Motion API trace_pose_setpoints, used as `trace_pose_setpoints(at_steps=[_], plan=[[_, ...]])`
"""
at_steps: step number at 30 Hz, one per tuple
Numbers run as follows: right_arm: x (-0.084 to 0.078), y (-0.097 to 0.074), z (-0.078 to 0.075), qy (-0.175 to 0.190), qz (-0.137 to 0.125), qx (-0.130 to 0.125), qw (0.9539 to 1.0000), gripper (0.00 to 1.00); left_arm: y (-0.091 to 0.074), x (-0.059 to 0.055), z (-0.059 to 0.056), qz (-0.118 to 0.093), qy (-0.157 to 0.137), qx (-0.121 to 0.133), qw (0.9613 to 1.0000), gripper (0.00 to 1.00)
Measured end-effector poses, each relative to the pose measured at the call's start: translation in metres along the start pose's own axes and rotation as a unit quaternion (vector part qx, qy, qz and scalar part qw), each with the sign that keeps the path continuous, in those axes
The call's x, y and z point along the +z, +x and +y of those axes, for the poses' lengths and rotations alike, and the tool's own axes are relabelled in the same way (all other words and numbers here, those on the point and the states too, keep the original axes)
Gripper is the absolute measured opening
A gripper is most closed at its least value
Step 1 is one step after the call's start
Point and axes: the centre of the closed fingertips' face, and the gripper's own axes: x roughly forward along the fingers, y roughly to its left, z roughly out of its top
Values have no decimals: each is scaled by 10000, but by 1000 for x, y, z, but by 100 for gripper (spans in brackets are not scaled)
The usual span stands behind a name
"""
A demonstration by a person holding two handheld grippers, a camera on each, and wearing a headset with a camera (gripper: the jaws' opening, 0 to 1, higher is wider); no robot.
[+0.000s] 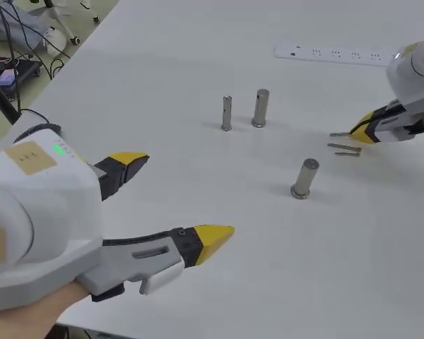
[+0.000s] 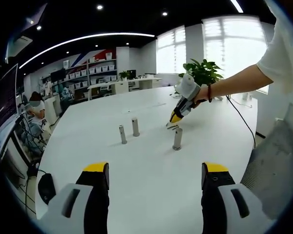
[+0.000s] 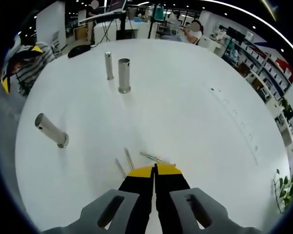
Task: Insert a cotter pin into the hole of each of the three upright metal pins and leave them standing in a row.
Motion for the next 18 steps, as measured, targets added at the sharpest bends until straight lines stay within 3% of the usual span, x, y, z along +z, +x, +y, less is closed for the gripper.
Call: trace_pose_setpoints(at_steps=[6, 18], plan=[[-4, 2, 1, -194, 117, 12, 9997, 0, 2, 1, -3, 36, 65, -65, 10000, 76], [-3, 2, -15, -58, 39, -65, 10000, 1, 1, 2, -2, 17, 79, -59, 9999, 76]])
